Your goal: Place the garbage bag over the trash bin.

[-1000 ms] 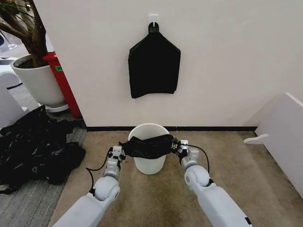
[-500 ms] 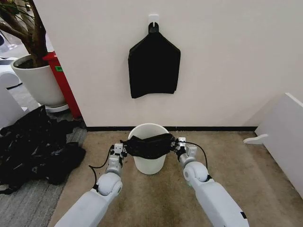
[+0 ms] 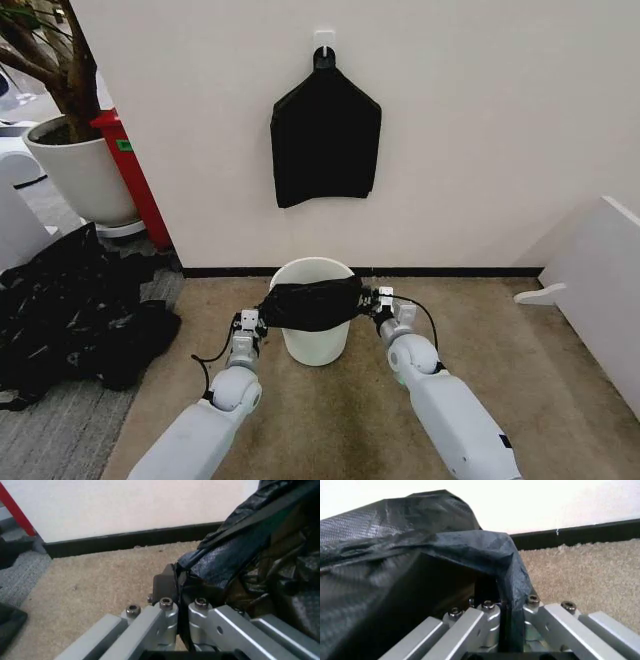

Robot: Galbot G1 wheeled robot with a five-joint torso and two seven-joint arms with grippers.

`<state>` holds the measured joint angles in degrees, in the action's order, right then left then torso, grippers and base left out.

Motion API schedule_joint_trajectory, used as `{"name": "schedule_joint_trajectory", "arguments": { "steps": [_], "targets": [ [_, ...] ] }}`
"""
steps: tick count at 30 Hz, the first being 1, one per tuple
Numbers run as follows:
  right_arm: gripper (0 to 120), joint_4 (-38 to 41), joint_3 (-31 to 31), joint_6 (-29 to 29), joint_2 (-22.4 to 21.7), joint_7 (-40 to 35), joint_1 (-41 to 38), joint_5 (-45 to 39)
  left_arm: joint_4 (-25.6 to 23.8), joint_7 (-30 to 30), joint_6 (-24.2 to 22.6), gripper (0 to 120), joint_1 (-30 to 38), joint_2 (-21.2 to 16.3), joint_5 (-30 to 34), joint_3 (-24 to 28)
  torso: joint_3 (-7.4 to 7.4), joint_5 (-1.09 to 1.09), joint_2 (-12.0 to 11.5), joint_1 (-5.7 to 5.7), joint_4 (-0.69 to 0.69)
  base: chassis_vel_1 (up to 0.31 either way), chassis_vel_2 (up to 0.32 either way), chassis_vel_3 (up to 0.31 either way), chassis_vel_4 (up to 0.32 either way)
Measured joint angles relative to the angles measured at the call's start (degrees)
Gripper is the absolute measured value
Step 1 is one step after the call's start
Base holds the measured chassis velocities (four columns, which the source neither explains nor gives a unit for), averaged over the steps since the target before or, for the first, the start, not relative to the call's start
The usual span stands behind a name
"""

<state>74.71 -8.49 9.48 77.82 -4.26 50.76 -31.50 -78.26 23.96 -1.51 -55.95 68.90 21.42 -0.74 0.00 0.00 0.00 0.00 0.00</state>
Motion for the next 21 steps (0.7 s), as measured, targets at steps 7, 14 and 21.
{"name": "schedule_joint_trajectory", "arguments": {
  "steps": [7, 14, 21],
  "targets": [
    [9, 5.07, 0.40, -0.23, -1.86, 0.19, 2.34, 0.78, -4.04, 0.78, 0.51, 0, -1.75, -1.01, -1.90, 0.41, 0.00, 0.00, 0.00, 0.00, -0.01, 0.000, 0.000, 0.000, 0.000],
    [34, 10.06, 0.64, 1.10, -5.21, 0.06, 4.68, 0.32, -8.73, 1.15, -0.40, 21, -5.64, -3.34, -4.53, -0.94, 0.00, 0.01, 0.00, 0.00, 0.00, 0.000, 0.000, 0.000, 0.000],
    [62, 10.06, -0.76, 1.01, -6.68, 3.34, 6.25, 0.31, -9.30, -0.40, 0.48, 50, -8.16, -5.01, -4.72, -3.04, 0.00, 0.01, 0.00, 0.00, 0.01, 0.000, 0.000, 0.000, 0.000]
  ]
}}
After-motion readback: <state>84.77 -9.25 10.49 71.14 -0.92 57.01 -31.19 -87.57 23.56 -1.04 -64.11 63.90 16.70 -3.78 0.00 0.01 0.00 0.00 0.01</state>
